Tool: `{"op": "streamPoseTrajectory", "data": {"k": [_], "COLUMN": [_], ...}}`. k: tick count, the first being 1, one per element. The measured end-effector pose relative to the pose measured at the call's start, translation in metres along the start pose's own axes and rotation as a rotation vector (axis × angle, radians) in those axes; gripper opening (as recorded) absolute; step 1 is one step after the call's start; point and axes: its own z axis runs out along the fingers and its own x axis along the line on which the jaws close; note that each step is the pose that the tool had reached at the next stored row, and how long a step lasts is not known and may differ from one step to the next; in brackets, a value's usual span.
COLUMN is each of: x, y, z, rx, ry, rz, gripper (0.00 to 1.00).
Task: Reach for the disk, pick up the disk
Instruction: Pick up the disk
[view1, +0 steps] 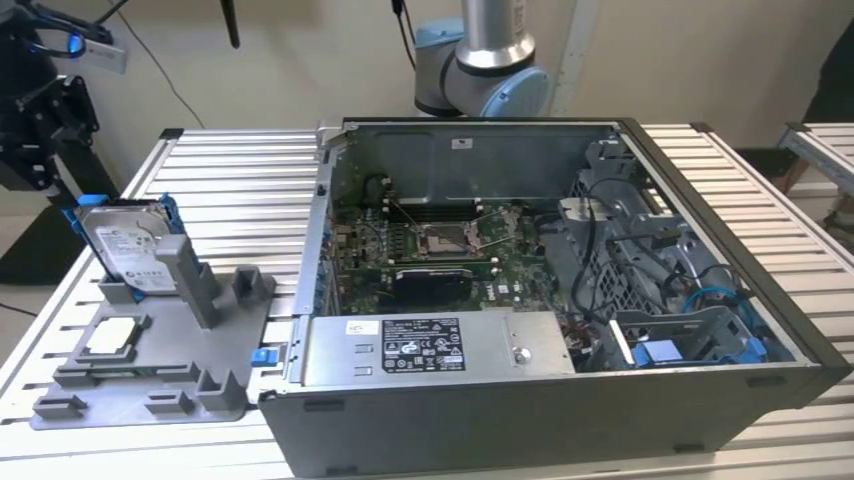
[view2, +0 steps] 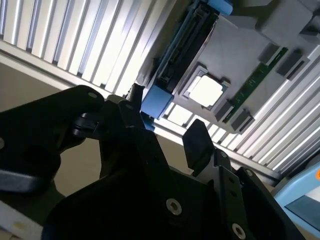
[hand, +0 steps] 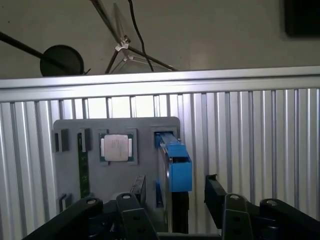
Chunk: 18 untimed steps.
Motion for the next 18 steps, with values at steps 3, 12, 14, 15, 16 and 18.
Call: {"op": "streamPoseTrajectory", "data": {"k": [3,12,14,15,16,18], "x": [0.0001,0.0007,0.0008,0.0008,0.0007,0.0004], "y": [-0.0007,-0.0010,-0.0011,-0.0011,-0.0012,-0.0011], "z": [0.0053,0.0217,0.0254,0.0272,0.0290,0.0327], "rx": [-0.0002,-0.0006,-0.0005,-0.0005,-0.0003,0.0000], "ry": [0.0001,0.0003,0.0003,0.0003,0.0004,0.0004], "rz": [-0.001,-0.015,-0.019,-0.021,-0.022,-0.027], "gripper": [1.00,1.00,1.00,1.00,1.00,1.00]}}
